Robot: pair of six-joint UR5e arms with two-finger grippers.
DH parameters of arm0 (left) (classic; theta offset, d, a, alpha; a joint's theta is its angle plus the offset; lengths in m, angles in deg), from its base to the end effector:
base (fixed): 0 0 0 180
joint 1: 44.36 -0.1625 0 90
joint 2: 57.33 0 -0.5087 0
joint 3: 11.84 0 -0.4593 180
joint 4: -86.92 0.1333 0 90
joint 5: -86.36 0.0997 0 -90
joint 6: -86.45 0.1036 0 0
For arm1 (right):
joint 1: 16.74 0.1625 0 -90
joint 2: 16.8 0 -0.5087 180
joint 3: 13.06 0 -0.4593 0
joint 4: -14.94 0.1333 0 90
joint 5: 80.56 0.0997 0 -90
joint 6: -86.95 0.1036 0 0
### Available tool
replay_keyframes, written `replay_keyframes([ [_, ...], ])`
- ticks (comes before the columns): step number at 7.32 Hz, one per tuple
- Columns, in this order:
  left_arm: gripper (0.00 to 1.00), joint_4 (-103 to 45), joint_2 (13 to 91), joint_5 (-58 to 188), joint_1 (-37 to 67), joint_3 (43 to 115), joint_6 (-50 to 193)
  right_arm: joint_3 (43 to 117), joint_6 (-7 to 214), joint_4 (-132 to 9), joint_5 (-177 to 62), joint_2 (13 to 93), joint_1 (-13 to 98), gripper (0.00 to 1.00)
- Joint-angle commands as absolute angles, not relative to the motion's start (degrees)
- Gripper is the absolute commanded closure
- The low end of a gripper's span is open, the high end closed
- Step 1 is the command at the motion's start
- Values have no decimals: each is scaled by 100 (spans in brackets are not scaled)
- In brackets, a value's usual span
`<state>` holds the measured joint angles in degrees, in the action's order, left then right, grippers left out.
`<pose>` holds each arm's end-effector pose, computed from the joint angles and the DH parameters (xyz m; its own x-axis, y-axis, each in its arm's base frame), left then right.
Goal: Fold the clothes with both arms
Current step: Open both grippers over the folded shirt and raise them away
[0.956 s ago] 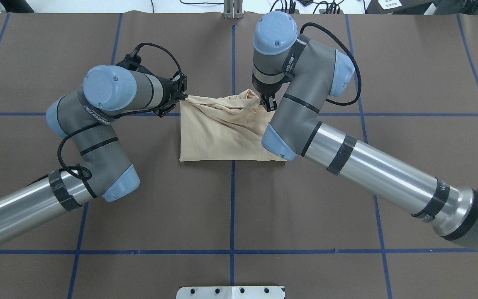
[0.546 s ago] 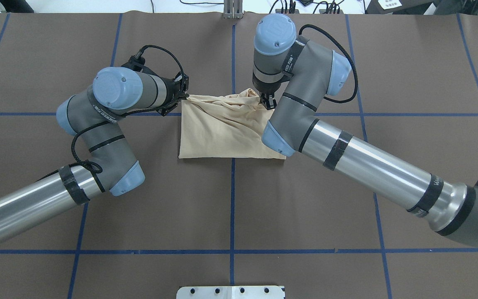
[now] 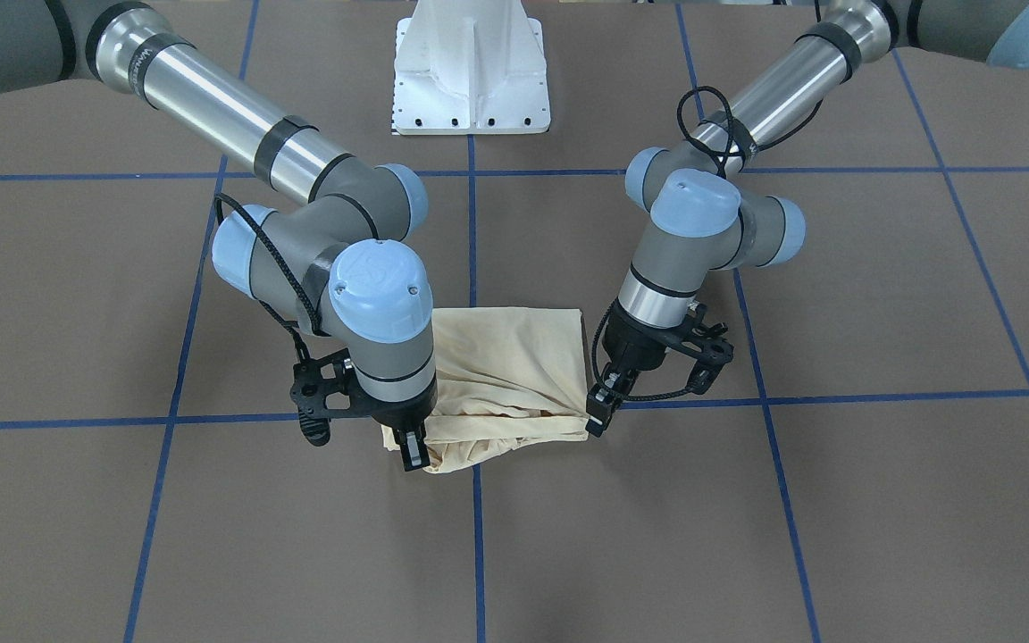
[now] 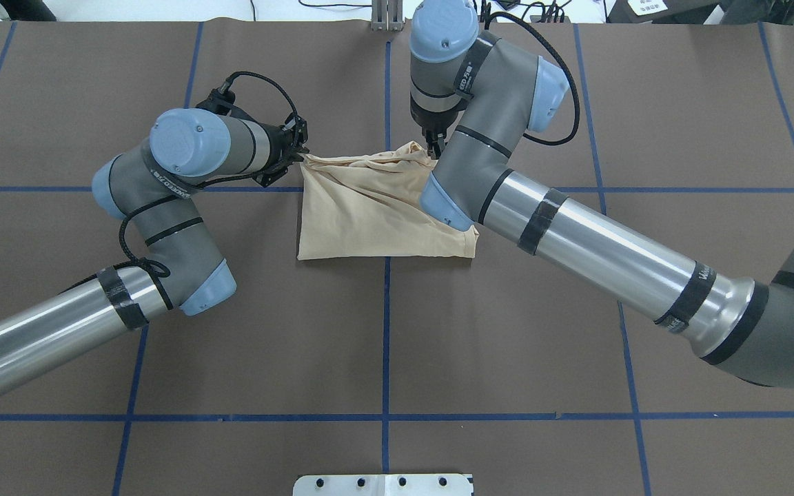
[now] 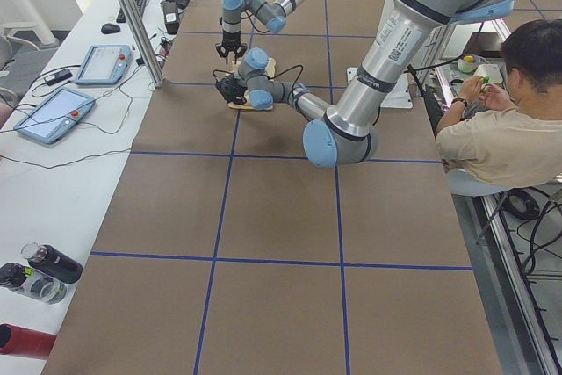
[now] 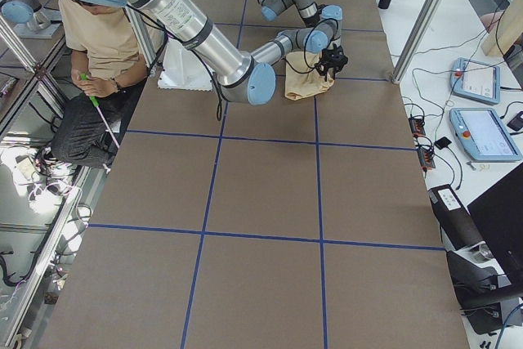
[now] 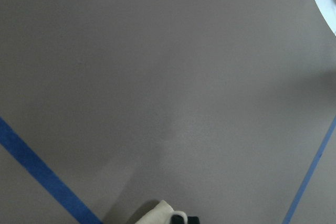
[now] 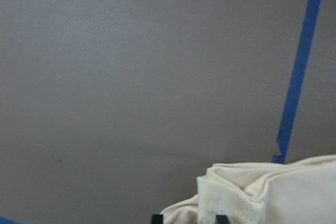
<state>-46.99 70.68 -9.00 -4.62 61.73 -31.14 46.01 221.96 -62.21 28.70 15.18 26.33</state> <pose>0.5942 -0.6548 0.3465 0.0182 -0.6148 -0.7885 0.6539 0.6039 -0.4558 -0.6480 -0.7414 0.2337 0.0495 0.9602 0.2750 -0.7425 0.2195 -0.6328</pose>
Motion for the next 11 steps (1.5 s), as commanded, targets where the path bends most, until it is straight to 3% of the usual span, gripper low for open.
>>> replay_keyframes([
  [1, 54, -4729, 7090, -909, -175, 6146, -2912, 4372, 21898, -5942, 2869, 1423, 2913, 1],
  [4, 53, -4694, 7091, -1083, 19, 6285, -2152, 4590, 21067, -6003, 3139, 1579, 3184, 0],
  [5, 50, -4668, 6951, -1580, 194, 6530, -1521, 5105, 20269, -6012, 3533, 2094, 3473, 0],
  [6, 34, -4659, 6384, -2264, 378, 7141, -566, 5545, 19374, -6012, 3702, 2621, 3720, 0],
  [7, 31, -4650, 5848, -2706, 606, 7722, 426, 5845, 18486, -6012, 3773, 3079, 3931, 0],
  [8, 5, -4641, 5268, -2945, 765, 8163, 1341, 6144, 17546, -6012, 3887, 3597, 4229, 0],
  [11, 1, -4641, 3300, -3762, 1895, 9263, 4029, 7067, 13971, -6274, 4510, 5214, 5502, 0],
])
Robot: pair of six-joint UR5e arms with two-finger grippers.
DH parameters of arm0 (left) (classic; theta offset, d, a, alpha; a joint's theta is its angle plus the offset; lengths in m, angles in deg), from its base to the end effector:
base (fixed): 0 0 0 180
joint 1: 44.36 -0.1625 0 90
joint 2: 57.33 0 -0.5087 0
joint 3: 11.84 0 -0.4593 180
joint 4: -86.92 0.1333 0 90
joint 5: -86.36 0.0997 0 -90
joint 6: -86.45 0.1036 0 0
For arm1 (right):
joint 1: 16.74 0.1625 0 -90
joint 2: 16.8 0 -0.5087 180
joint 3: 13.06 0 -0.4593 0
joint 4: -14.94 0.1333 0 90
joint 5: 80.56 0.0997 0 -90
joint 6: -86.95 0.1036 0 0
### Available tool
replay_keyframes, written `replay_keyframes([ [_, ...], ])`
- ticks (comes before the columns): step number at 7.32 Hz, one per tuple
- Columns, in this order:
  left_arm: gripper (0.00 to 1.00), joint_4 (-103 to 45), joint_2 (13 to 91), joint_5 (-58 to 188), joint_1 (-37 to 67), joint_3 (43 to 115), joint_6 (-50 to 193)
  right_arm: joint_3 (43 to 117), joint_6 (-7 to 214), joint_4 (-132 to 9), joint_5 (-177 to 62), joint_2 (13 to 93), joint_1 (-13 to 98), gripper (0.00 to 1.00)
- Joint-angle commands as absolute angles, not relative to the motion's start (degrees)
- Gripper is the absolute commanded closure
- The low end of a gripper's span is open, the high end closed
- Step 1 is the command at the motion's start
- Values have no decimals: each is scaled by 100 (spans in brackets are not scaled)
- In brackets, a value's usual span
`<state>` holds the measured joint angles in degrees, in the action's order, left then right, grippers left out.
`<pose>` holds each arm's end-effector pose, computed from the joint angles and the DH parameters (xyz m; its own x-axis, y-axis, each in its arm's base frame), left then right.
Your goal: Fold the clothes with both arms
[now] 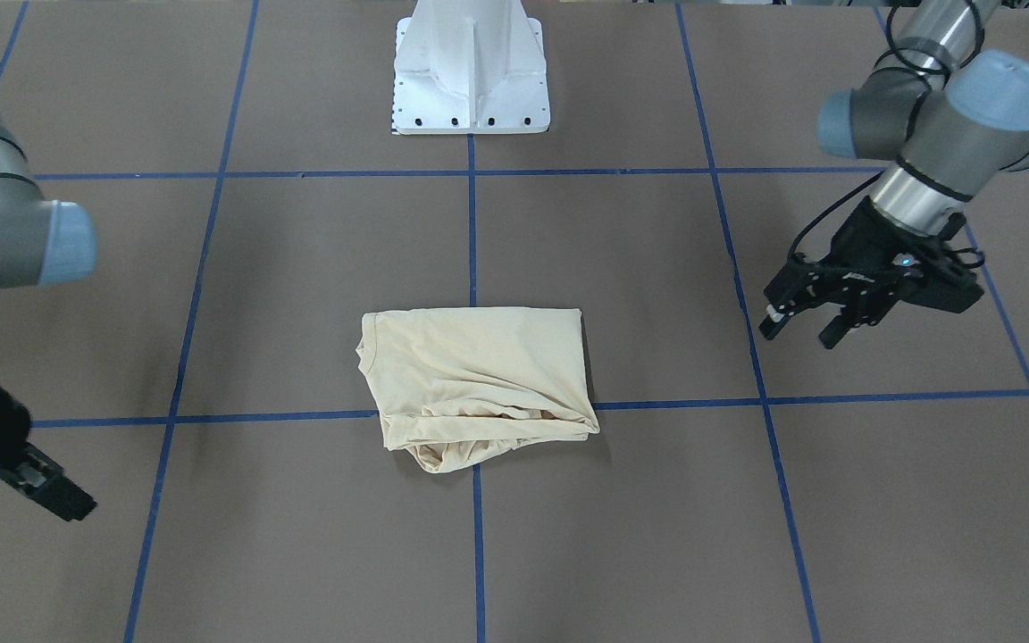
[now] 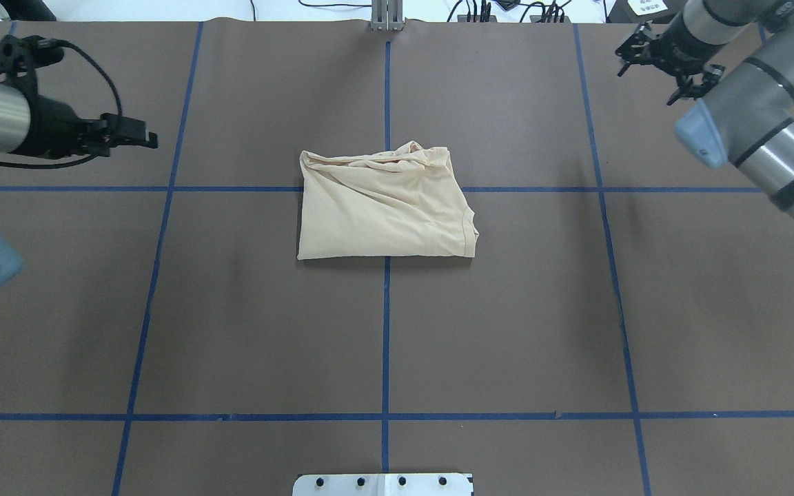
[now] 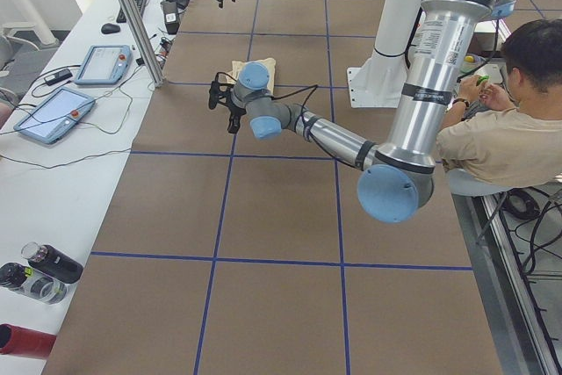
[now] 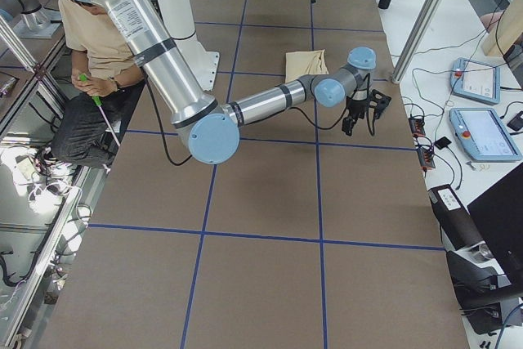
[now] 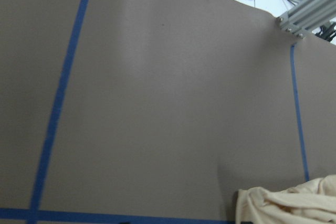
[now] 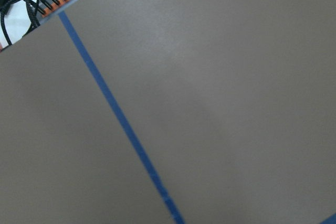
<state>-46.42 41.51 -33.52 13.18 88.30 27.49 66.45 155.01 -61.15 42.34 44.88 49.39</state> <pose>0.2737 -0.5825 0.4692 0.4688 0.0961 -0.8781 0.2954 0.9198 0.2583 -0.2570 -0.7711 0.4912 0.5629 0.4968 0.6606 -0.4764 0.8481 -0.2319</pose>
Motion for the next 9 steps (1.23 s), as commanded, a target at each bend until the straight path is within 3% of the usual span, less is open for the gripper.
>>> replay_keyframes([
  [1, 1, -4632, 2963, -4139, 2492, 9248, 5110, 7366, 12968, -6459, 4625, 5707, 5915, 0],
  [4, 1, -3839, 2450, -4871, 4182, 8801, 8496, 7553, 9314, -7360, 4952, 6475, 6841, 0],
  [9, 1, -2989, 2204, -4820, 4405, 8967, 9032, 7738, 8915, -7569, 4900, 6784, 6887, 0],
])
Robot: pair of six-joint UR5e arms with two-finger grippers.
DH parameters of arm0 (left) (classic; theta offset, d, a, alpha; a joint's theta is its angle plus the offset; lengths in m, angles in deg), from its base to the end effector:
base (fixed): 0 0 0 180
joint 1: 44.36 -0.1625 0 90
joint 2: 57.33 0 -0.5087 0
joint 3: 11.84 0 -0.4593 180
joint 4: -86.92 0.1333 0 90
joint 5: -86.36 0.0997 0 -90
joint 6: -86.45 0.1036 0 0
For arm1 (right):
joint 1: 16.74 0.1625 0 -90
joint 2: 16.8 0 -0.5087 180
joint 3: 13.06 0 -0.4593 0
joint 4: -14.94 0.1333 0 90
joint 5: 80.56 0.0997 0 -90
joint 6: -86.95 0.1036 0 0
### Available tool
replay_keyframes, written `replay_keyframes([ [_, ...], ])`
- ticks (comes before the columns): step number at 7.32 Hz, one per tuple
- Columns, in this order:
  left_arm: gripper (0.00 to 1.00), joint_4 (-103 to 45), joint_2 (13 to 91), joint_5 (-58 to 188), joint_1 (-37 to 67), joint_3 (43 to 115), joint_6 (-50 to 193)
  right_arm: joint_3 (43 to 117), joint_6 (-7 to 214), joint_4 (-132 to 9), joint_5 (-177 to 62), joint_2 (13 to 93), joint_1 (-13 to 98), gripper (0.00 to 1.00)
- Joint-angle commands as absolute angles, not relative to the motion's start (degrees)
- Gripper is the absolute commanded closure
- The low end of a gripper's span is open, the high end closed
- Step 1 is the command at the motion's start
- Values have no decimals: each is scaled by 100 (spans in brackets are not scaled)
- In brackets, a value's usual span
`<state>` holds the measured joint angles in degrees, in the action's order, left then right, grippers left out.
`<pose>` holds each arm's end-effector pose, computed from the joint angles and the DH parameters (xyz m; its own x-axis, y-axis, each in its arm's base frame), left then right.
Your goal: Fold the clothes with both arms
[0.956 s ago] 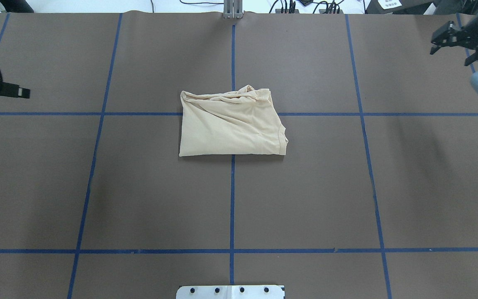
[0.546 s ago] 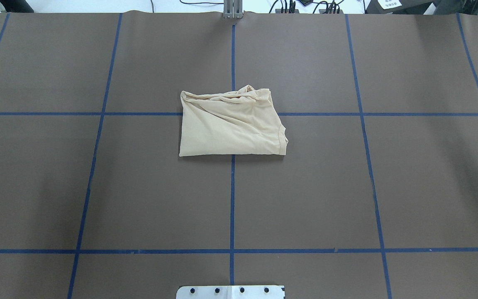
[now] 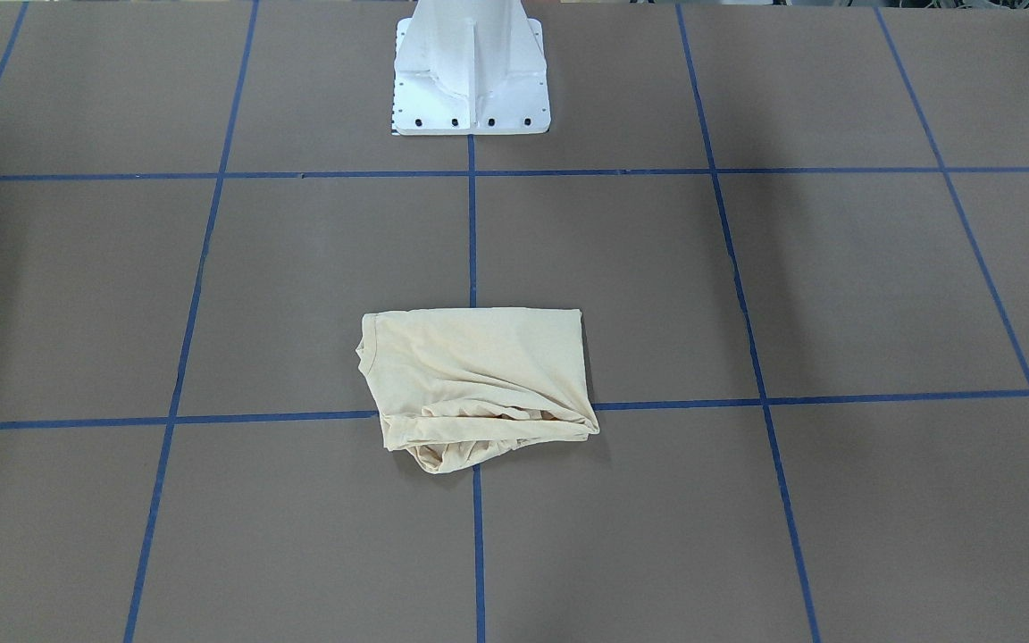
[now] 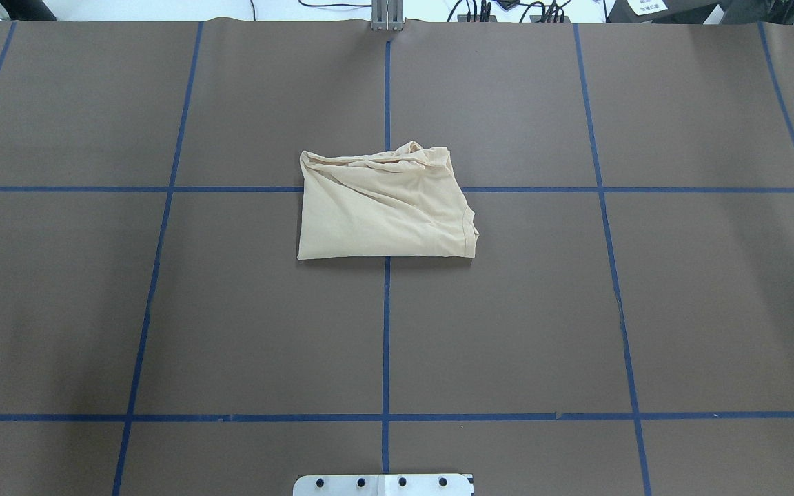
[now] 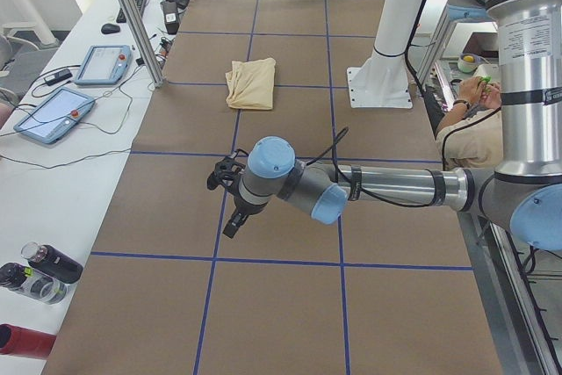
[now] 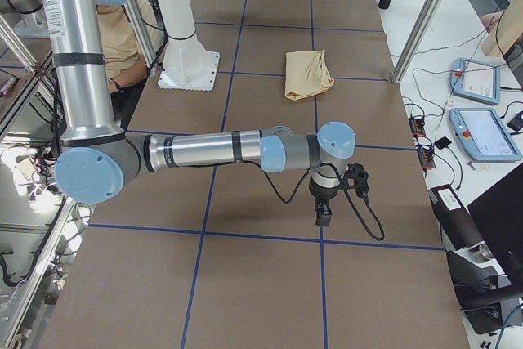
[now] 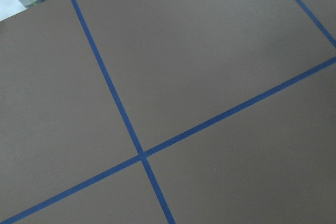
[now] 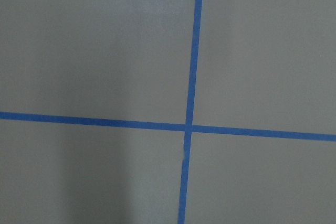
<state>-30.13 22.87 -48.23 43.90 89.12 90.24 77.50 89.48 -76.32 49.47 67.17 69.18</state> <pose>-0.0455 -0.4970 0.6724 0.6984 0.4108 -0.5860 -0.0731 0.8555 0.5126 0.0226 -0.6195 0.6854 0.7619 -0.0701 0.6439 0.0372 0.9972 0.0645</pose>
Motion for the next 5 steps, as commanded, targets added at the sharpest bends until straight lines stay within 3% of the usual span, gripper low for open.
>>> replay_keyframes([
  [1, 1, -3006, 2221, -4820, 4405, 8967, 9032, 7738, 8958, -7185, 4908, 6801, 6886, 0],
  [5, 1, -2989, 2238, -4820, 4397, 8958, 9023, 7826, 8967, -7164, 5117, 6810, 6895, 0],
])
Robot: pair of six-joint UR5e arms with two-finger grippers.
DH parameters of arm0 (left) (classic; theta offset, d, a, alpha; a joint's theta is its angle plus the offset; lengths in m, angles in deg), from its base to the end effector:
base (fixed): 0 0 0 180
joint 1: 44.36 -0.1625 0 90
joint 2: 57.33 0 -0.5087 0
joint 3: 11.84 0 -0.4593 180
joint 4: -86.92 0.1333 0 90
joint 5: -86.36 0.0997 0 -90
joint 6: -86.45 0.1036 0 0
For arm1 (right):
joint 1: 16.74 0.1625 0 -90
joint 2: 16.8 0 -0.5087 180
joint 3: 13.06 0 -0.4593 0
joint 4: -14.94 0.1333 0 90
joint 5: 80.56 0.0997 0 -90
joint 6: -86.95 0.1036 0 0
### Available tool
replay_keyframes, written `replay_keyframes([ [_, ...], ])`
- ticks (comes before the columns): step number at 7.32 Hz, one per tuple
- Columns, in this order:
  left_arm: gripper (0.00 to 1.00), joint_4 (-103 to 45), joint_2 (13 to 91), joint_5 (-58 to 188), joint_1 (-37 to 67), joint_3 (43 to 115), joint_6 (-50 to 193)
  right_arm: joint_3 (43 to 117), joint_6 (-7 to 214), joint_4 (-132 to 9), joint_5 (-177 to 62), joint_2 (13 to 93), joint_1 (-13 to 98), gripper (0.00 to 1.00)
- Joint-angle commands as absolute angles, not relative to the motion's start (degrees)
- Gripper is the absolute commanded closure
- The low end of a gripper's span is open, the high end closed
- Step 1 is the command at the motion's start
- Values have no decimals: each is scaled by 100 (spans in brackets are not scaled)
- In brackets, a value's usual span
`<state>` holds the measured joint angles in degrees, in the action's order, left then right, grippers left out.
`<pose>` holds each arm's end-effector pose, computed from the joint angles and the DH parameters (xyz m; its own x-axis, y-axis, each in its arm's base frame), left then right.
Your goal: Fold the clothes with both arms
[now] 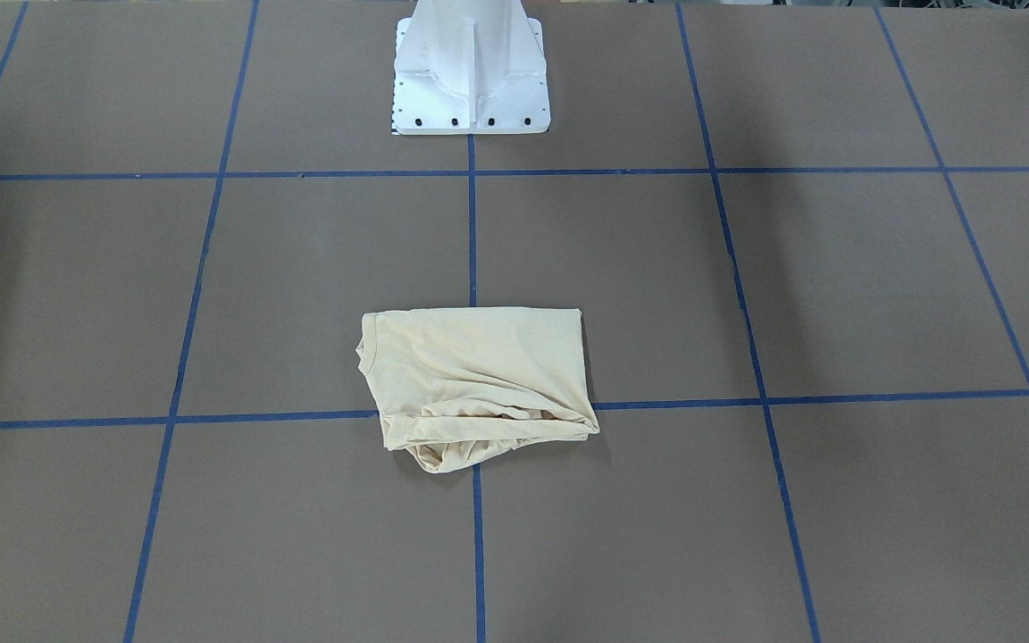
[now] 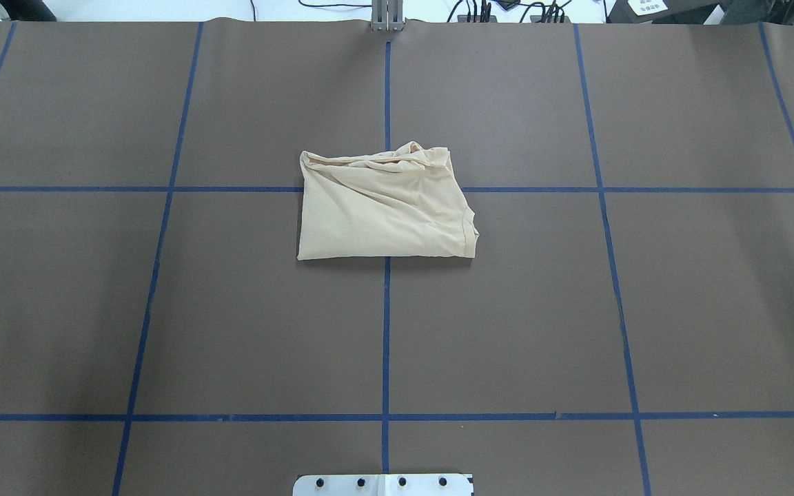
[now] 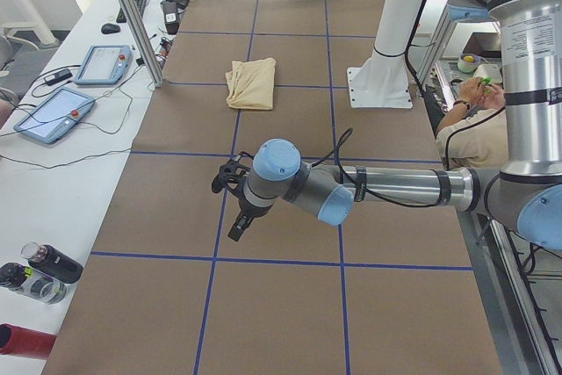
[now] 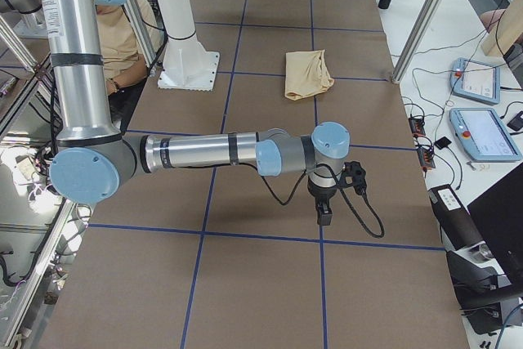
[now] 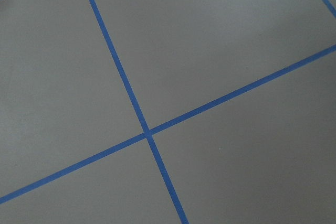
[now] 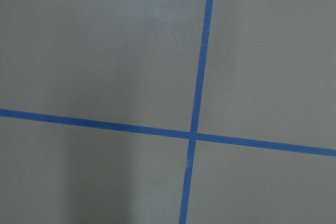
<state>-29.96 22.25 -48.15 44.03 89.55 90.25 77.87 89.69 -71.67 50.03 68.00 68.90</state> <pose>-0.0469 -0.4914 0.6738 0.7005 0.4052 -0.5875 -0.0714 0.8589 0.5072 0.0190 -0.6173 0.6812 0.7517 -0.1178 0.6489 0.0391 0.9901 0.1345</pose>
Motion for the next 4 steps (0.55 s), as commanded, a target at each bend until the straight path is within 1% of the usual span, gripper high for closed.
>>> replay_keyframes([
  [1, 1, -3006, 2273, -4828, 4397, 8976, 9023, 7800, 8959, -7164, 5188, 6828, 6886, 0],
  [4, 1, -3006, 2317, -4855, 4397, 9080, 9032, 7905, 8967, -7155, 5163, 6828, 6886, 0],
])
